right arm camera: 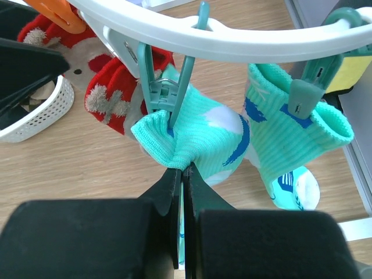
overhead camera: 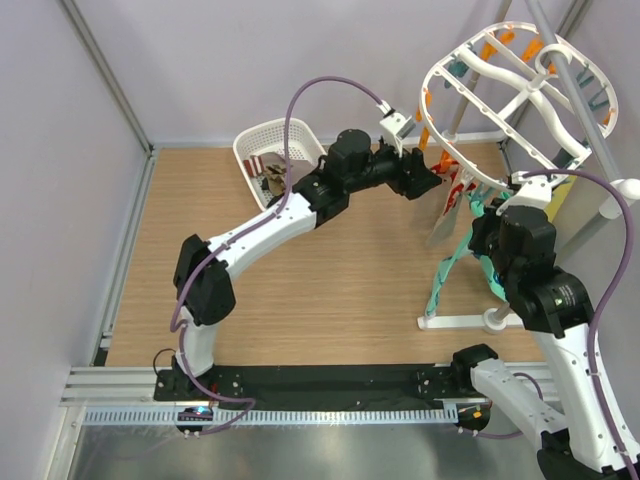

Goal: Remove the socks clipped to the hanger
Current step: Adjust the hanger on the clothesline.

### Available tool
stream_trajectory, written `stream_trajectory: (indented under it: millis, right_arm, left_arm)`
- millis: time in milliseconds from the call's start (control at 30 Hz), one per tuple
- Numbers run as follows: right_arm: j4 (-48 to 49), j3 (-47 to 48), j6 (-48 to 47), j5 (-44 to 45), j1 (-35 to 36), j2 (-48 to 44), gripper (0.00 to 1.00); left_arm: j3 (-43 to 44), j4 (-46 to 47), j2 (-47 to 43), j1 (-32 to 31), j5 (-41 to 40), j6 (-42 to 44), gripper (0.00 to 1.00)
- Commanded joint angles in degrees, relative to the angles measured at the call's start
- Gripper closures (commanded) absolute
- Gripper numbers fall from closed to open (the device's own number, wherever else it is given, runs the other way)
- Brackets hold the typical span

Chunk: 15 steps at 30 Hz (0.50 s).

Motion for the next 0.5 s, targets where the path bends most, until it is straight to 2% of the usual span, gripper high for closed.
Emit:
stream_trajectory:
  millis: [0, 67, 133, 167, 200, 233, 300, 333, 467]
  right_arm:
    - [0.54, 3.77, 0.23, -0.57, 0.16, -1.50, 0.99]
    - [0.10, 4.55, 0.49, -0.84, 0.16, -1.67, 0.99]
    - [-0.69, 5.17, 0.49, -1.54, 0.16, -1.68, 0.93]
    - [-0.96, 5.87, 0.49, -1.72, 0.16, -1.76, 0.87]
    - [-1.74, 6.31, 0.58, -1.89, 0.16, -1.59, 0.79]
    - [-2.01, 6.84, 0.66, -3.20, 0.16, -1.50, 0.69]
    - [-2.45, 8.42, 1.36, -4.96, 0.16, -1.06, 0.57]
    - [-2.19, 8.86, 1.63, -6.36, 0.16, -0.71, 0.49]
    - [0.18, 10.70, 2.60, -8.12, 0.16, -0.27, 0.40]
  left_arm:
    - [3.85, 2.28, 1.53, -0.78, 0.69, 2.06, 0.35]
    - [3.86, 2.01, 1.53, -1.39, -1.06, 2.68, 0.38]
    - [2.28, 3.24, 0.66, -1.74, -2.65, 2.68, 0.51]
    - [1.75, 3.85, -0.22, -1.83, -3.26, 2.59, 0.56]
    - [1.05, 4.55, -0.58, -1.92, -4.05, 2.51, 0.67]
    - [1.04, 4.39, -0.84, -2.01, -4.15, 2.16, 0.73]
    - [1.31, 4.21, -1.54, -2.10, -3.71, 1.19, 0.88]
    - [1.57, 4.29, -1.63, -2.10, -3.45, -0.12, 0.90]
    - [3.68, 2.81, -1.20, -2.01, -1.78, -4.51, 0.95]
